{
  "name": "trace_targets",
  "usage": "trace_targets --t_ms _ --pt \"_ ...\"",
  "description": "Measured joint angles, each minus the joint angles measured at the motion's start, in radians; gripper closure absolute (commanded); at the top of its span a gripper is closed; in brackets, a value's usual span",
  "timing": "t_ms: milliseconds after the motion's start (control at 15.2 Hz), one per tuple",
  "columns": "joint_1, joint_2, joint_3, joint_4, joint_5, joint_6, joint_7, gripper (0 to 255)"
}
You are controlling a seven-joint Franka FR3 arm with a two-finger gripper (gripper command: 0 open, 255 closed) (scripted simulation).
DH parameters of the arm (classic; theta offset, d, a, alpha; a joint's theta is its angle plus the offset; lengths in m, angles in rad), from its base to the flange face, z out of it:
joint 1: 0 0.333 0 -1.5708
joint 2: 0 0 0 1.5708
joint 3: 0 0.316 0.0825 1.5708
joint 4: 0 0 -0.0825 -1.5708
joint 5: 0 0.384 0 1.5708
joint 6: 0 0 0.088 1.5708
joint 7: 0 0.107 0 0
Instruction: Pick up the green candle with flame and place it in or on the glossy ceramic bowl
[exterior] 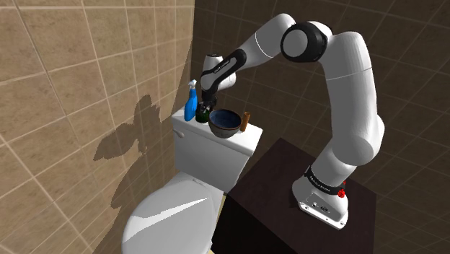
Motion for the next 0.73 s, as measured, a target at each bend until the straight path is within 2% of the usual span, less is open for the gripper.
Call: trace_targets --t_ms 726 --pt "0.000 -0.108 0.000 -0.014 0.000 -0.093 -0.001 255"
